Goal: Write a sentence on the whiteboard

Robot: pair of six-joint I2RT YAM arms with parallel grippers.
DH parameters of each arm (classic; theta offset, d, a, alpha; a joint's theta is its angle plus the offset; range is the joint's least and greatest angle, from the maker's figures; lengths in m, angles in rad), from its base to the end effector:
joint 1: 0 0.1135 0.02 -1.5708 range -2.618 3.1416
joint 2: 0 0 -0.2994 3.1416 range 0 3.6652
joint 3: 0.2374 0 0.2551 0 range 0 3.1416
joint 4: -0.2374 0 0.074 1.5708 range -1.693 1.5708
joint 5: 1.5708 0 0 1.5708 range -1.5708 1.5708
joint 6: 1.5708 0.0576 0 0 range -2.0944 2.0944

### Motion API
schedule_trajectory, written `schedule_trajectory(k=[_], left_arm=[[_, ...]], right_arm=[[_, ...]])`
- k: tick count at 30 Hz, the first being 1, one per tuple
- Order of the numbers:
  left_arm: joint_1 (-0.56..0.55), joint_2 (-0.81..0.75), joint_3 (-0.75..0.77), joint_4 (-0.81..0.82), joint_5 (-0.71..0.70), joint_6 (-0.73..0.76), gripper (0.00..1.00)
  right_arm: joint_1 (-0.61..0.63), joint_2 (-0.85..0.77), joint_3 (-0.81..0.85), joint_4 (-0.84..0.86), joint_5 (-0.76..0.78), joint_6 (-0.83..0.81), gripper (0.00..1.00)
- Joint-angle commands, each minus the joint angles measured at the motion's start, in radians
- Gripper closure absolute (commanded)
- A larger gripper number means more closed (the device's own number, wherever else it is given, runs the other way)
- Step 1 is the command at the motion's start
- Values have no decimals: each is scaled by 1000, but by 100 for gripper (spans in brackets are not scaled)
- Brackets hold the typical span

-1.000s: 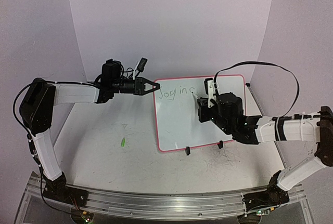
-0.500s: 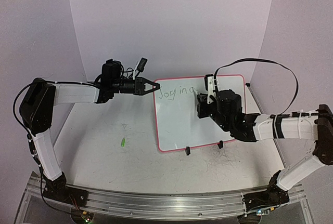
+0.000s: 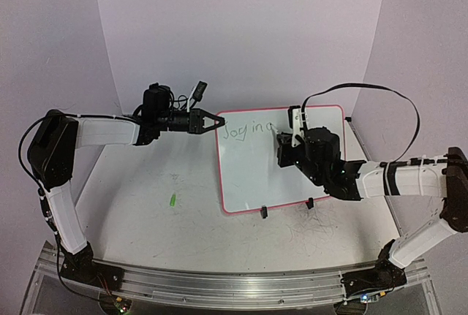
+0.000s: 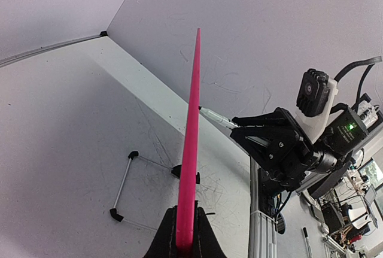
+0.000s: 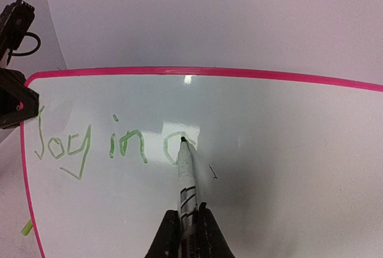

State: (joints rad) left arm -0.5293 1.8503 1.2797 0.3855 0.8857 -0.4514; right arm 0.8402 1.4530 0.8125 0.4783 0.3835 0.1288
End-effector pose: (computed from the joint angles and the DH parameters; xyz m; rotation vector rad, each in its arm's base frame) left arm 0.3678 -0.2668 0.2975 0.7771 1.7685 -1.4547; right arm 0.2464 0.2427 0.2902 -0.3317 1.7043 0.3837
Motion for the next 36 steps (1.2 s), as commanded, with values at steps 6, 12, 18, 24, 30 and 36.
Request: schedule_trajectory(k=[6,12,18,24,30,36], left_arm=[[-23,-13,-10,-16,-35,39,100],[-23,-14,-11,-16,-36,39,100],[-23,-10,-9,-15,-36,39,100],[-23,-10,-8,-16,-35,39,100],[-23,-11,-8,-16,-34,39,100],[-25,-11,-8,-16,-33,37,100]], right_arm=[[-8,-45,-50,-55,22,32,100],[-7,-70,-51,-61,13,34,100],[-10,-127,-34,-32,-15,12,100],[-26,-77,24,-19,-16,-11,100],[-37,-69,26,-14,-15,-5,100],[-37,-61,8,-12,-18,-2,100]])
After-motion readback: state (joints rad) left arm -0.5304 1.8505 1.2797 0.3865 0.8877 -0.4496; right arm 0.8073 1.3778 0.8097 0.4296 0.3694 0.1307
